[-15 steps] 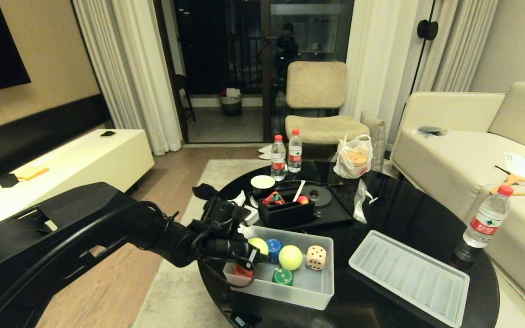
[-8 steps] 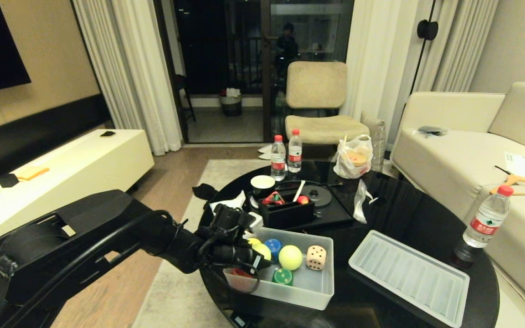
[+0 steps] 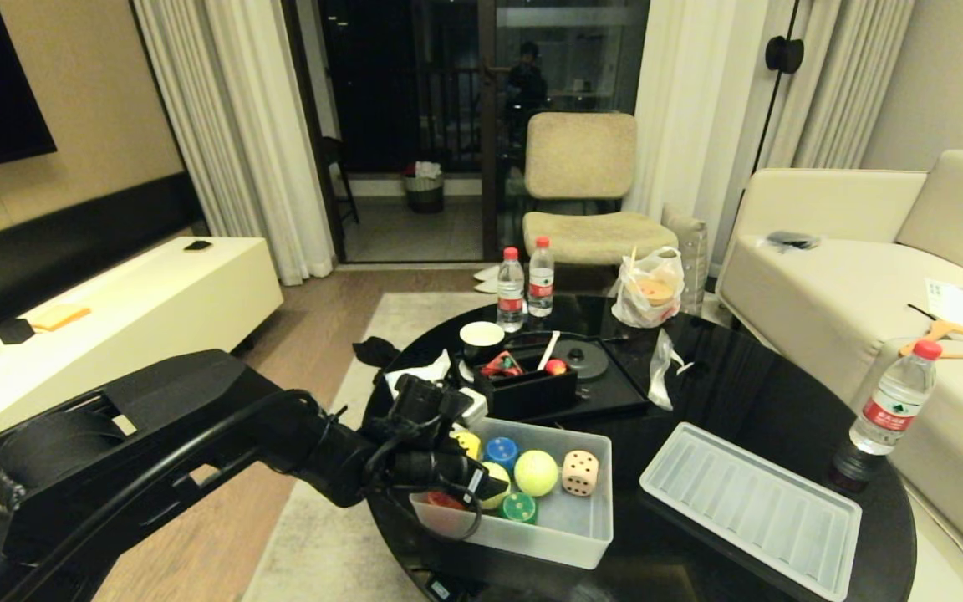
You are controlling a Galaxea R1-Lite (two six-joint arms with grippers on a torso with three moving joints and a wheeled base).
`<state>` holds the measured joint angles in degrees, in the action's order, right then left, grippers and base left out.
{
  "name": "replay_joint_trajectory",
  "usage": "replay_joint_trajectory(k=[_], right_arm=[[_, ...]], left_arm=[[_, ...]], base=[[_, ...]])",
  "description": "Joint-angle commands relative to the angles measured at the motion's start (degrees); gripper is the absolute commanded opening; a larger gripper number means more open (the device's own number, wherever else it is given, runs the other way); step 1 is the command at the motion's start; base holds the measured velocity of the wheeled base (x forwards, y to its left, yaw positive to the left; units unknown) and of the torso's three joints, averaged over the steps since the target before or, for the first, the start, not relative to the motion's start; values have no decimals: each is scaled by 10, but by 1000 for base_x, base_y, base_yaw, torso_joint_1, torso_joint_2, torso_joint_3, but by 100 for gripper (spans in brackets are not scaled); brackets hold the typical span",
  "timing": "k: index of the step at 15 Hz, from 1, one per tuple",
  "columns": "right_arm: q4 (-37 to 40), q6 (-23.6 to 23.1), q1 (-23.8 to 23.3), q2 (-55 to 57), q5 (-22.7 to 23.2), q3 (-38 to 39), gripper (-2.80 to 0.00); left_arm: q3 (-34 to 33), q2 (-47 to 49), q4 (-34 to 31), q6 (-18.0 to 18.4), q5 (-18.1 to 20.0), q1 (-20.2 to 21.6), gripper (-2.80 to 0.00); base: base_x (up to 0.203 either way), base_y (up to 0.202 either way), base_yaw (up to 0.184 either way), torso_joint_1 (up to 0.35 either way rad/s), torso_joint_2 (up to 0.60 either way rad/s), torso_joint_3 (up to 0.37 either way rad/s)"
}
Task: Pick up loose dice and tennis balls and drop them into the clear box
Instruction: Put the ball in the box, then close the lid
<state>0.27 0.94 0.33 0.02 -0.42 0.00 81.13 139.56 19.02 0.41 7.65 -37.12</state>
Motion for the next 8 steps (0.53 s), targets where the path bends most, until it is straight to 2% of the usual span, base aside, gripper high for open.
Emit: replay_joint_trajectory(k=[1, 6, 7, 8], right_arm=[[0, 0, 0, 0, 0, 1, -280], [0, 0, 0, 0, 0, 1, -280], [0, 0, 0, 0, 0, 1, -280], [0, 0, 0, 0, 0, 1, -280]], left_arm=[[-15, -44, 1, -2, 0, -4, 0], [-41, -194, -15, -21, -2, 10, 0], [-46, -235, -27, -23, -3, 22, -280], [-50, -276, -41, -25, -3, 38, -280]], base=[[0, 0, 0, 0, 0, 0], [0, 0, 0, 0, 0, 0], [0, 0, 0, 0, 0, 0], [0, 0, 0, 0, 0, 0]])
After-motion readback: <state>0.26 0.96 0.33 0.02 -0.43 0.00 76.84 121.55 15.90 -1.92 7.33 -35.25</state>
